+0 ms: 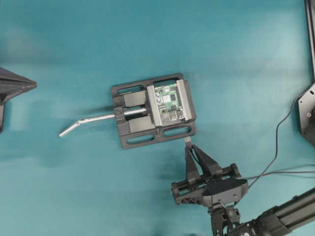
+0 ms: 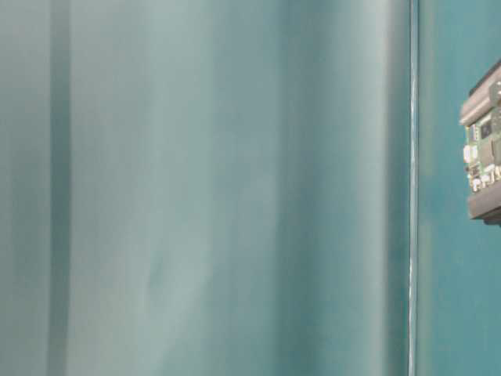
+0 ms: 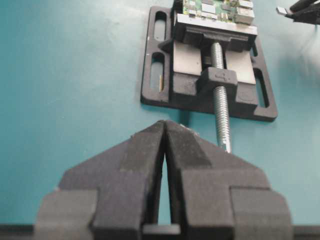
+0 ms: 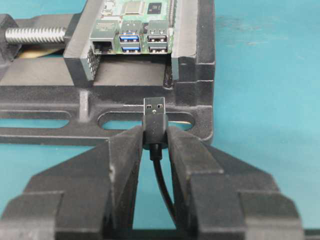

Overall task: Insert the USB into the fixed PCB.
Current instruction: 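Carry the USB plug with the right gripper to the board's USB port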

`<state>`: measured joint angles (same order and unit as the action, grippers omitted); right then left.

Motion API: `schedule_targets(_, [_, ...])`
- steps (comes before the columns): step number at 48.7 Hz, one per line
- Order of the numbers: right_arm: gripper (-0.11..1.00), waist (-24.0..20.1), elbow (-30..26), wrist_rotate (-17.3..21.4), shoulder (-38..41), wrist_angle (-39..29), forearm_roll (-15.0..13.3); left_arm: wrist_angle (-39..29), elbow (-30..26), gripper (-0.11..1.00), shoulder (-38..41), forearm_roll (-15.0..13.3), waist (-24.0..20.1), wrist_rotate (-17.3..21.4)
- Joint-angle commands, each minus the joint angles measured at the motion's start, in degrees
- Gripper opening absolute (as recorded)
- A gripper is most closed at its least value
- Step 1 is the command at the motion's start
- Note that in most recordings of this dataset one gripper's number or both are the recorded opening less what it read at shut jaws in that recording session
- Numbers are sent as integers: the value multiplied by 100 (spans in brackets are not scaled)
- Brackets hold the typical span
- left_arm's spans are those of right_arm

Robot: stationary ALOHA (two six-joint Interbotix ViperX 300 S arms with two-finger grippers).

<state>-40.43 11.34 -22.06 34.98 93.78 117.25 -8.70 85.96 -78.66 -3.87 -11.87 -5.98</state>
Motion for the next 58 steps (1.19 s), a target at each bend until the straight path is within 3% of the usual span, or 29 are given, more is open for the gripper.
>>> schedule_targets(1, [21, 62, -79, -18, -149, 62, -44, 26, -158, 3, 53, 26, -9, -26])
schedule_targets(40, [21, 492, -79, -88, -237, 62, -158, 26, -158, 3, 62, 26, -18, -35])
schedule_targets(58, [21, 624, -79, -334, -308, 70, -220, 26, -158, 3, 53, 26, -18, -35])
